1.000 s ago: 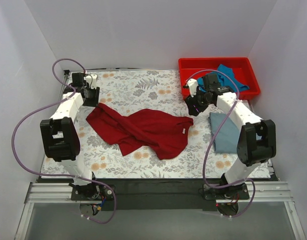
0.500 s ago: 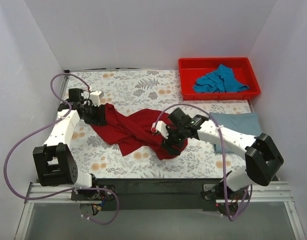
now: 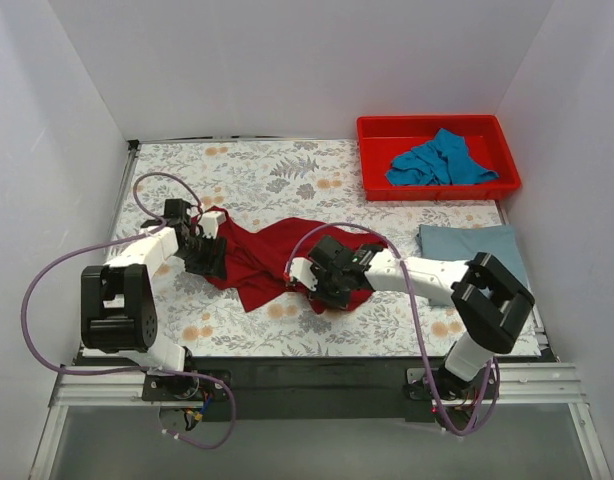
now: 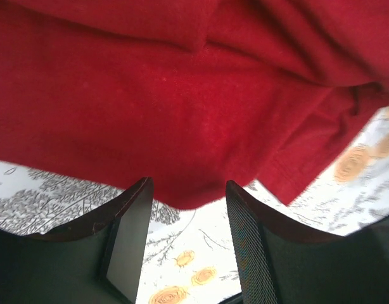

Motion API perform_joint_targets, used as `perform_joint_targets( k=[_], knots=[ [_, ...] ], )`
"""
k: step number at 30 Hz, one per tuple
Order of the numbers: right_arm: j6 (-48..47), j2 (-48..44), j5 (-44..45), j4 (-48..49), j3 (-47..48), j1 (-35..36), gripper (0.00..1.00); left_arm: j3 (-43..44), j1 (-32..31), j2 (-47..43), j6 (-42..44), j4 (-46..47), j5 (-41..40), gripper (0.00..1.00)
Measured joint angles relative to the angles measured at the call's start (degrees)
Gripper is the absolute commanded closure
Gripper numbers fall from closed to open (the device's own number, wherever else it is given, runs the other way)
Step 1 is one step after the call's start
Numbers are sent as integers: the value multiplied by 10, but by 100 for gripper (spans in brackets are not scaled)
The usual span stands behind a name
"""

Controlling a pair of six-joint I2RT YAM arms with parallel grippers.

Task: Fold and stack the t-shirts
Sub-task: Flatten the tshirt out

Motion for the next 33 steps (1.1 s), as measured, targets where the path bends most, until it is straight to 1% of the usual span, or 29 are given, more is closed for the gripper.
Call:
perform_joint_targets(
  k=[3, 4, 7, 9, 11, 12, 15, 19, 21, 24, 29, 31, 33],
  knots=[
    [-18, -42, -34, -6, 22, -24, 99, -10, -29, 19, -6, 22, -31, 57],
    [-26, -53, -51, -11, 43, -34, 99, -11, -37, 29, -9, 31, -45, 62],
    [-42, -102, -84, -13, 98, -96, 99, -8, -47, 40, -17, 43, -83, 68],
    [-54, -116, -98, -11, 145, -141, 99, -5, -49, 43, -21, 48, -103, 76],
    [-62, -113, -99, -8, 183, -174, 99, 0, -45, 49, -21, 53, -125, 81],
    [-67, -106, -97, -4, 200, -190, 99, 4, -41, 53, -18, 56, -135, 86],
    [-72, -54, -88, 17, 250, -238, 99, 33, 3, 78, 1, 73, -171, 91],
    [-65, 48, -80, 26, 301, -281, 99, 92, 77, 131, 40, 98, -232, 95],
    [-58, 79, -71, 28, 309, -293, 99, 129, 106, 162, 55, 102, -249, 96],
    [-47, 118, -61, 28, 322, -304, 99, 177, 133, 200, 73, 103, -256, 96],
    [-39, 108, -73, 24, 325, -305, 99, 181, 141, 204, 106, 101, -249, 98],
    [-39, 82, -83, 17, 313, -305, 99, 156, 139, 190, 128, 114, -251, 99],
    [-40, 47, -95, 2, 289, -304, 99, 110, 137, 157, 150, 137, -253, 100]
  ],
)
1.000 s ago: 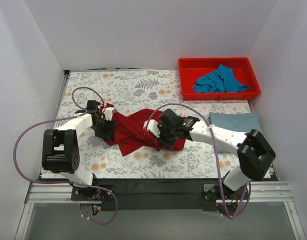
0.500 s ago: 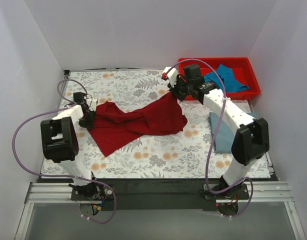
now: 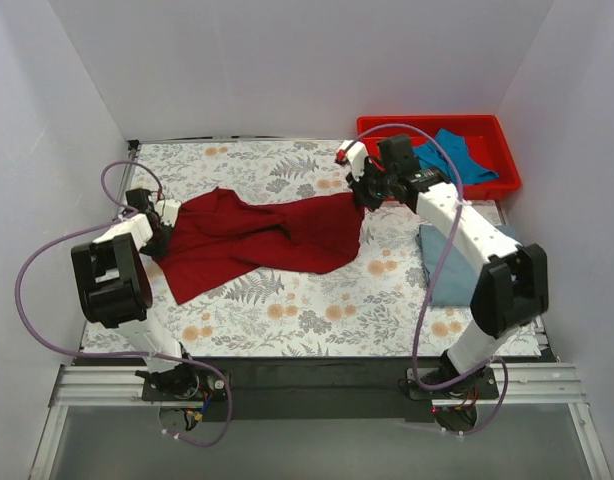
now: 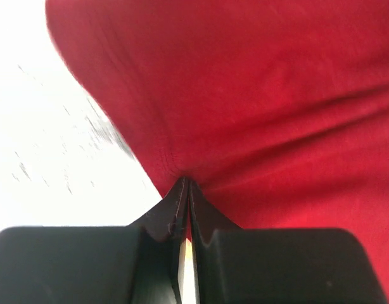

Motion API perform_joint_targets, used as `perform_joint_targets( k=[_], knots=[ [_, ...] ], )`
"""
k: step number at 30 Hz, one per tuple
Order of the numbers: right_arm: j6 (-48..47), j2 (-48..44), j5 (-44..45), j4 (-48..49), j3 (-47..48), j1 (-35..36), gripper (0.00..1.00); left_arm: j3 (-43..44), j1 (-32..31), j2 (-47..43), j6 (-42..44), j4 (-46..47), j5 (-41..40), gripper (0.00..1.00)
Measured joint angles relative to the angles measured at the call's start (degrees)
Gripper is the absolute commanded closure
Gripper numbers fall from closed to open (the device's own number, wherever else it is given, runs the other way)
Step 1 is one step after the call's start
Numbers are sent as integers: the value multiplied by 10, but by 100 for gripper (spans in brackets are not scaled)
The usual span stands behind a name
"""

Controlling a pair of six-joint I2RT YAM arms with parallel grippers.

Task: Fold and stack the t-shirts
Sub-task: Flatten the tshirt out

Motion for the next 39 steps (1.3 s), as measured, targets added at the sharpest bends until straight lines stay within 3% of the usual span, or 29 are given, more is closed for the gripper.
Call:
perform_joint_targets(
  k=[4, 6, 11, 16, 21, 23, 25, 26, 28, 30, 33, 35, 37, 39],
  knots=[
    [1, -120, -45, -46, -87, 0, 99, -87, 16, -74, 40, 2, 2, 100],
    [1, -185, -79, -77, -127, 0, 99, -115, 61, -105, 68, -21, 17, 100],
    [7, -303, -159, -142, -152, 7, 99, -122, 109, -117, 104, -46, 30, 100],
    [3, -277, -152, -144, -152, 7, 99, -123, 118, -122, 137, -76, 35, 100],
    [0, -147, -98, -138, -170, -3, 99, -106, 118, -132, 162, -137, 88, 98],
    [5, -111, -77, -137, -179, -7, 91, -87, 116, -143, 164, -163, 117, 94],
    [15, -83, -54, -139, -188, -11, 74, -70, 108, -156, 165, -179, 141, 89],
    [18, -77, -46, -139, -190, -12, 65, -62, 101, -163, 163, -185, 152, 87],
    [25, -74, -31, -139, -198, -12, 35, -50, 83, -181, 158, -193, 170, 83],
    [21, -89, -17, -137, -208, -12, 29, -44, 71, -192, 151, -201, 184, 80],
    [8, -151, 0, -137, -238, -11, 29, -33, 56, -199, 136, -214, 205, 77],
    [-5, -212, 0, -138, -264, -11, 36, -20, 52, -199, 122, -226, 222, 75],
    [-15, -264, -1, -139, -289, -10, 50, -7, 45, -199, 107, -233, 233, 75],
    [-28, -299, -1, -143, -313, -6, 54, 4, 37, -199, 93, -237, 243, 74]
  ],
)
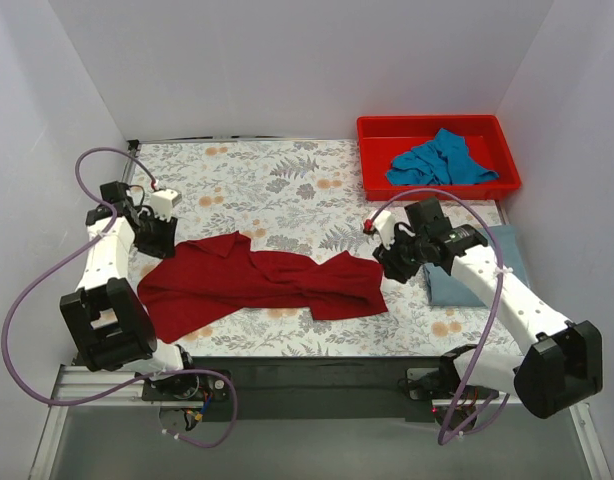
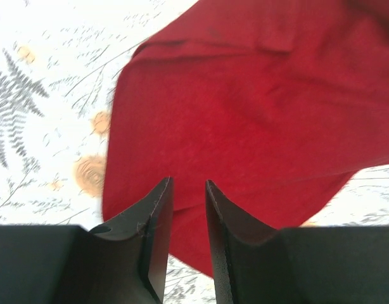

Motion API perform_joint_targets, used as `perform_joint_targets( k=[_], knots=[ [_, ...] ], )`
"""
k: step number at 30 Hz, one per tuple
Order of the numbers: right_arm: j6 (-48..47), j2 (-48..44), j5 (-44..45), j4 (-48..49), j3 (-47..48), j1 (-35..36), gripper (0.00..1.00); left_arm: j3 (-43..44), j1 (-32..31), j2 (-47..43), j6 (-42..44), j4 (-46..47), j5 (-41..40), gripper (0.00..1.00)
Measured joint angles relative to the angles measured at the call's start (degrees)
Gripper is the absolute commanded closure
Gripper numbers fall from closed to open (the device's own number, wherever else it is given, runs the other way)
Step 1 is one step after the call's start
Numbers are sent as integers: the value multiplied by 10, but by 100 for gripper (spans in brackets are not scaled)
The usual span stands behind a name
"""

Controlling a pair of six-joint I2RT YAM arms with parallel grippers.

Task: Fold and stack the t-shirts
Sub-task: Flatten the tshirt out

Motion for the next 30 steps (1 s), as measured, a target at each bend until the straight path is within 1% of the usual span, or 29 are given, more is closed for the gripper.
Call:
perform_joint_targets(
  k=[1, 4, 8, 10, 14, 23, 26, 27, 28, 30],
  knots=[
    [-5, -7, -2, 1, -14, 3, 56, 6, -7, 0, -9, -3, 5, 74],
    [-13, 6, -3, -8, -48, 12, 54, 20, -30, 1, -31, -8, 16, 74],
    [-12, 80, 6, -5, -59, 24, 55, 38, -53, 6, -53, -11, 29, 74],
    [-12, 105, 7, 9, -73, 26, 55, 44, -55, 8, -61, -11, 31, 74],
    [-5, 119, 10, 28, -98, 31, 55, 46, -55, 8, -69, -11, 34, 74],
    [16, 143, 31, 77, -103, 71, 54, 45, -55, 10, -78, -5, 35, 74],
    [23, 145, 44, 83, -103, 84, 56, 45, -55, 16, -80, -2, 35, 74],
    [25, 146, 48, 83, -103, 86, 59, 45, -55, 17, -81, -1, 35, 73],
    [26, 147, 53, 84, -102, 89, 73, 45, -55, 18, -83, 2, 35, 73],
    [26, 153, 64, 87, -98, 96, 93, 45, -55, 20, -89, 12, 37, 73]
  ],
)
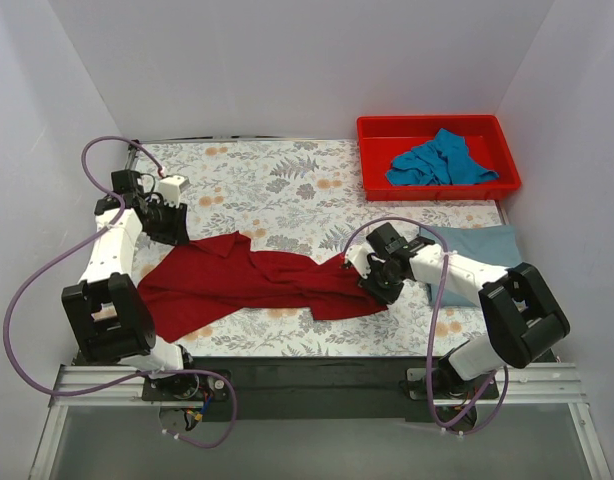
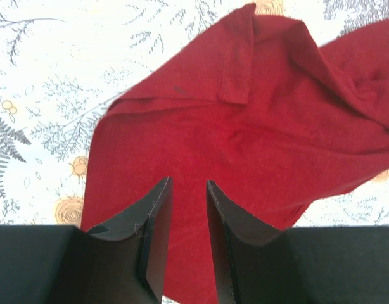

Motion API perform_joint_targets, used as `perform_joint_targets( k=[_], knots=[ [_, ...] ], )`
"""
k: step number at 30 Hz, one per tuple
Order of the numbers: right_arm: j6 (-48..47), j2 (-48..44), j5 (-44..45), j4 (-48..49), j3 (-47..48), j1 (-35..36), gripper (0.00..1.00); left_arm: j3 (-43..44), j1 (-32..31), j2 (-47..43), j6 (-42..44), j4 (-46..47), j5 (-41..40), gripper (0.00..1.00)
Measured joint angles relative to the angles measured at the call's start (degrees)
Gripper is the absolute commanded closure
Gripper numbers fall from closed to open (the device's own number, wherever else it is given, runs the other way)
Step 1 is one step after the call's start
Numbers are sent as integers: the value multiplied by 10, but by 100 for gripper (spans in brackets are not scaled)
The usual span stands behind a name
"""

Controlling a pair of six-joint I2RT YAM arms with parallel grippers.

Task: Fold and stack the t-shirts
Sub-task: Flatten the tshirt out

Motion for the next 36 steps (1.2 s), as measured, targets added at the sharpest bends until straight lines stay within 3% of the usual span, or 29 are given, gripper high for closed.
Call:
perform_joint_targets(
  k=[1, 5, 9, 20, 33, 36],
  knots=[
    [3, 3, 0, 0, 1, 2, 99, 0, 0, 2, -2, 5, 1, 73],
    [4, 2, 4, -2, 2, 10, 99, 4, -17, 23, -13, 35, 7, 74],
    [4, -5, 5, -5, 1, 11, 99, 8, -72, 57, -28, 70, 1, 74],
    [8, -32, 11, -30, 13, 11, 99, -59, -236, 109, -66, 146, -135, 63],
    [11, -43, 9, -39, 16, 11, 99, -60, -250, 157, -68, 198, -274, 63],
    [11, -43, 9, -40, 16, 11, 99, -59, -251, 159, -68, 203, -286, 72]
  ],
)
